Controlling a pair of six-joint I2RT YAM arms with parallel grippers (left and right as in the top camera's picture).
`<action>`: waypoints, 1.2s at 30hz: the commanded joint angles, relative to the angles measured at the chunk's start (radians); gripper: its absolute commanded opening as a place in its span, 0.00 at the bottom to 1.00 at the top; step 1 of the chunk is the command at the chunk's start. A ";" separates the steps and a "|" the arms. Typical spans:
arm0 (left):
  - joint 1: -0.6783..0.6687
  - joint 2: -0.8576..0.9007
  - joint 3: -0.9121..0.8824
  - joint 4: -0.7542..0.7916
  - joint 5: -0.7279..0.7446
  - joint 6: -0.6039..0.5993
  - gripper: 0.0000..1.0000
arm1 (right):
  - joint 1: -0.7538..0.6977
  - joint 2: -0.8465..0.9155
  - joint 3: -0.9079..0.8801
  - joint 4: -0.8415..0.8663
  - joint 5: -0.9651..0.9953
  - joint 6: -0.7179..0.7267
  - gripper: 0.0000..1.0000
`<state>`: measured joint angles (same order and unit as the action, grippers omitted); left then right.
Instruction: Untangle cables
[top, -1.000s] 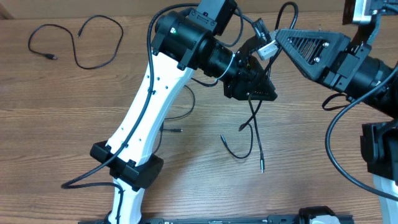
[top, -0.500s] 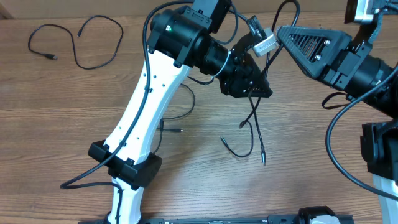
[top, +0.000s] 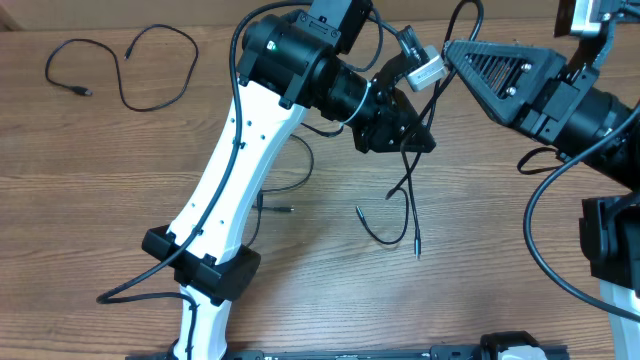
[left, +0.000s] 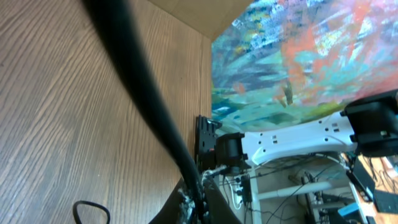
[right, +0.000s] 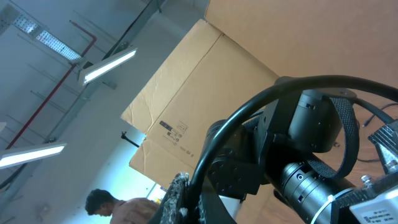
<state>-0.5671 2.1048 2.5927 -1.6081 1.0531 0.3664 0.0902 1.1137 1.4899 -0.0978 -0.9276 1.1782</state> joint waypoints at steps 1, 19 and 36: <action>0.007 0.016 0.007 -0.002 -0.033 -0.003 0.04 | -0.008 -0.001 0.004 0.007 0.014 -0.005 0.04; 0.194 0.008 0.010 0.138 -0.510 -0.583 0.04 | -0.008 -0.001 0.004 -0.583 -0.054 -0.415 0.04; 0.266 -0.225 0.037 0.395 -0.489 -0.726 0.04 | -0.007 0.018 0.004 -1.155 0.737 -0.682 0.04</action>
<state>-0.3080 1.9911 2.5927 -1.2533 0.6010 -0.2897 0.0860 1.1252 1.4899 -1.2285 -0.4789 0.5175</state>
